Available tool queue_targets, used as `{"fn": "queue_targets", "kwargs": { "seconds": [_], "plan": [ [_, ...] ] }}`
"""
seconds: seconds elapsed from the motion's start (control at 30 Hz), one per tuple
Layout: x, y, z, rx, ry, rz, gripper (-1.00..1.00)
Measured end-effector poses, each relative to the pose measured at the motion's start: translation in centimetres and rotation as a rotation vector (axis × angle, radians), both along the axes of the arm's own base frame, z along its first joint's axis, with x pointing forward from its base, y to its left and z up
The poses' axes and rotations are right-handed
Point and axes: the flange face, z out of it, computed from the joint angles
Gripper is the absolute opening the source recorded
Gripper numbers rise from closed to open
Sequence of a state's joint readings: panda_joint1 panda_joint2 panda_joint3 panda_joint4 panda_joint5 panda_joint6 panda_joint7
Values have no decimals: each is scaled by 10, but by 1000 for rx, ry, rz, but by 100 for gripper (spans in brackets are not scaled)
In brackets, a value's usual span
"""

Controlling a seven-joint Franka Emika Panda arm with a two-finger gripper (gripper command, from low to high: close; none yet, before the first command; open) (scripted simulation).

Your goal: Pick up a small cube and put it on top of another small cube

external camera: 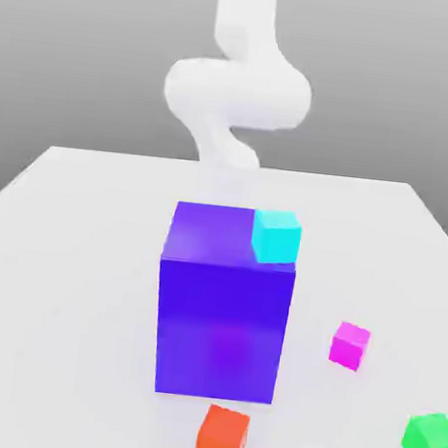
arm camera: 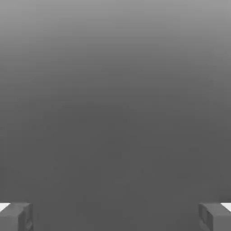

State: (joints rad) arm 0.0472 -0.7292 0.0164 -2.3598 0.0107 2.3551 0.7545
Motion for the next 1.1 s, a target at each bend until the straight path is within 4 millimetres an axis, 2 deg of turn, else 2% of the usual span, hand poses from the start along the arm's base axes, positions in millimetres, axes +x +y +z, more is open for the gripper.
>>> {"fn": "queue_targets", "kwargs": {
  "seconds": [0.07,0.13,0.2,0.3,0.4,0.47,0.53,0.6,0.67,0.87,0.9,1.1],
  "plan": [
    [21,27,-49,-34,70,90,0],
    [33,54,-99,-68,137,180,0],
    [37,81,-149,-104,202,270,0],
    [31,119,-224,-160,298,409,0],
    [7,153,-300,-222,395,555,0],
    [-18,171,-350,-268,463,660,0],
    [-51,185,-402,-319,535,774,0],
    [-93,194,-449,-376,606,899,0],
    [-104,193,-474,-391,632,930,0],
    [-110,193,-527,-394,641,946,0],
    [-110,193,-533,-395,641,946,-100],
    [-111,193,-536,-396,642,946,-100]
  ]
}}
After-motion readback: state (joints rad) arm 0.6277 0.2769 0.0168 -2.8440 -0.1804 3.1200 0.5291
